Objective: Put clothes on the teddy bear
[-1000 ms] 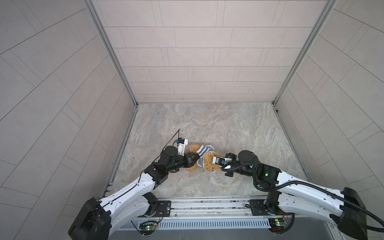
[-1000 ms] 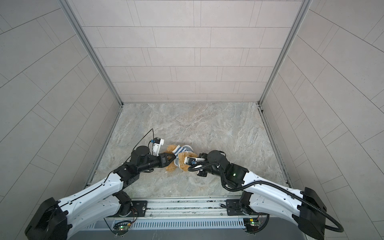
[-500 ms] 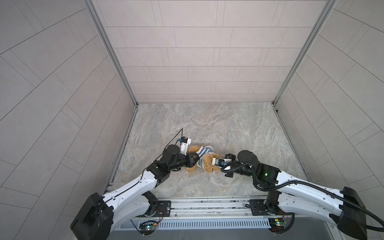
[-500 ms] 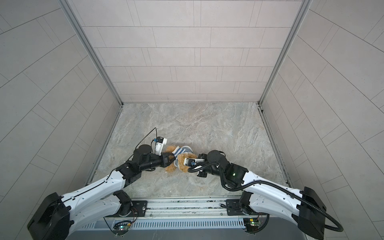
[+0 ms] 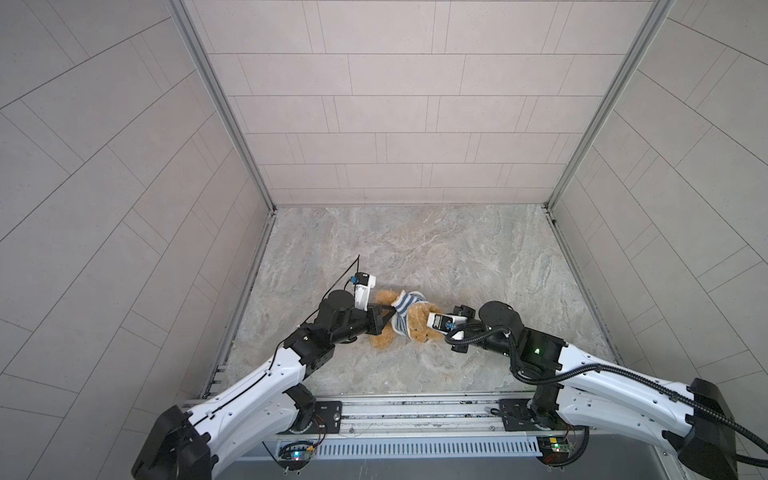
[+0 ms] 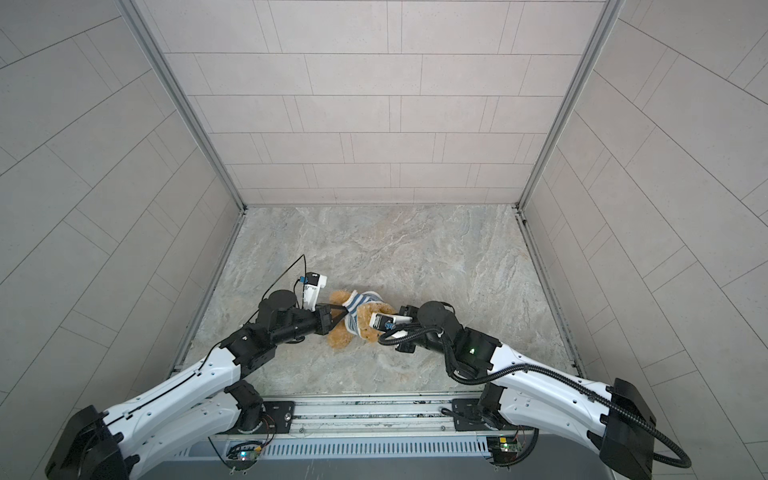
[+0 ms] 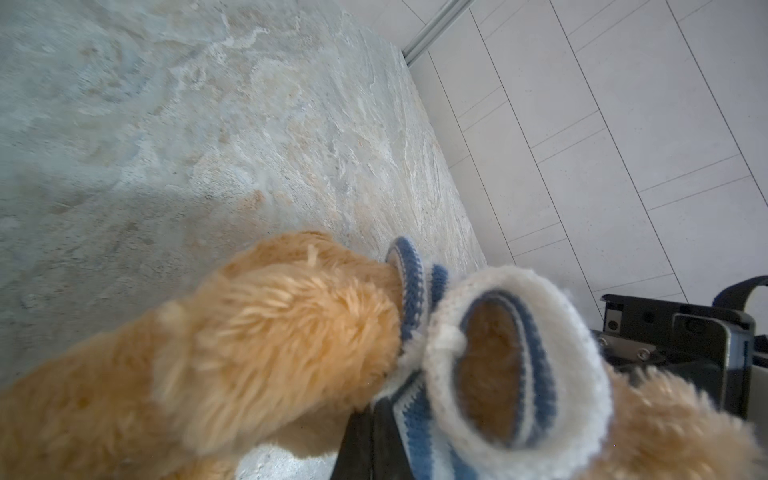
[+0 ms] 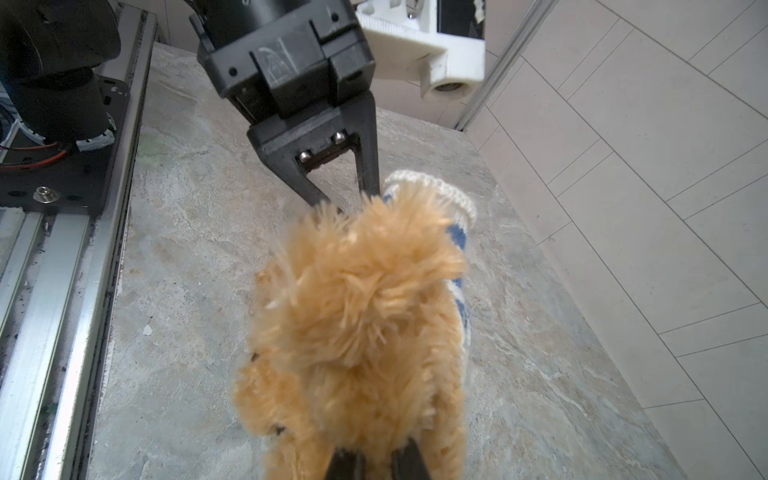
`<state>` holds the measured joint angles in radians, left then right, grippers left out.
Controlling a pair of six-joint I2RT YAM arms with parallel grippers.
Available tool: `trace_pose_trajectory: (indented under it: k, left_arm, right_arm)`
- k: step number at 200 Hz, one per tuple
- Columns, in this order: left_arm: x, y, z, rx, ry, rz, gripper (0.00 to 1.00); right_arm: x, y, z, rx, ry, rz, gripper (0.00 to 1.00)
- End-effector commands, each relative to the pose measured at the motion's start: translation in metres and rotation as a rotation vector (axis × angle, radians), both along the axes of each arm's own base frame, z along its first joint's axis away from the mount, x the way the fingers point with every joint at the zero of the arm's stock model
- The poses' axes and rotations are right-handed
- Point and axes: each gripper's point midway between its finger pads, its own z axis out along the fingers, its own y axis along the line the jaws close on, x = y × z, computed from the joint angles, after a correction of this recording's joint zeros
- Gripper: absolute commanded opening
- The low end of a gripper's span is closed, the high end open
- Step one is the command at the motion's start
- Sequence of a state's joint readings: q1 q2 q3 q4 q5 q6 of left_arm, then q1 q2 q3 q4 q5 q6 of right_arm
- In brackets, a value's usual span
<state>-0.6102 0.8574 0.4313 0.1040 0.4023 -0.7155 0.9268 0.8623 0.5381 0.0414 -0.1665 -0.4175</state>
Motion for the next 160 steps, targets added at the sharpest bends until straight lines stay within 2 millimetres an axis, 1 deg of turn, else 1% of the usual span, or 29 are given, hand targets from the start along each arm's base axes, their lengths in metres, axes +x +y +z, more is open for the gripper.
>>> trace_pose_trajectory:
  k: [1, 41, 58, 62, 96, 115, 142, 160]
  left_arm:
    - [0.01, 0.019, 0.002, -0.008, -0.006, 0.09, 0.0]
    - [0.012, 0.034, 0.002, -0.017, -0.008, 0.143, 0.0]
    - [0.012, 0.037, 0.001, -0.028, -0.001, 0.16, 0.0]
    - [0.018, 0.045, 0.0, -0.029, 0.002, 0.194, 0.0]
    - [0.029, 0.07, -0.008, -0.063, 0.038, 0.304, 0.0]
    - [0.034, 0.081, -0.01, -0.081, 0.048, 0.344, 0.0]
    - [0.038, 0.089, -0.015, -0.083, 0.066, 0.365, 0.0]
    - [0.039, 0.09, -0.021, -0.096, 0.085, 0.369, 0.0]
  right_arm:
    - [0.005, -0.011, 0.008, 0.01, -0.036, -0.057, 0.0]
    - [0.008, -0.015, 0.009, 0.003, -0.047, -0.082, 0.0]
    - [0.007, -0.015, 0.01, 0.007, -0.05, -0.074, 0.0]
    - [0.006, -0.014, 0.01, 0.007, -0.052, -0.07, 0.0]
    - [-0.006, -0.012, 0.018, 0.036, -0.086, -0.008, 0.0]
    - [-0.011, -0.01, 0.018, 0.034, -0.087, 0.014, 0.0]
    - [-0.017, -0.006, 0.017, 0.029, -0.097, 0.043, 0.0]
    - [-0.018, -0.007, 0.02, 0.042, -0.105, 0.043, 0.0]
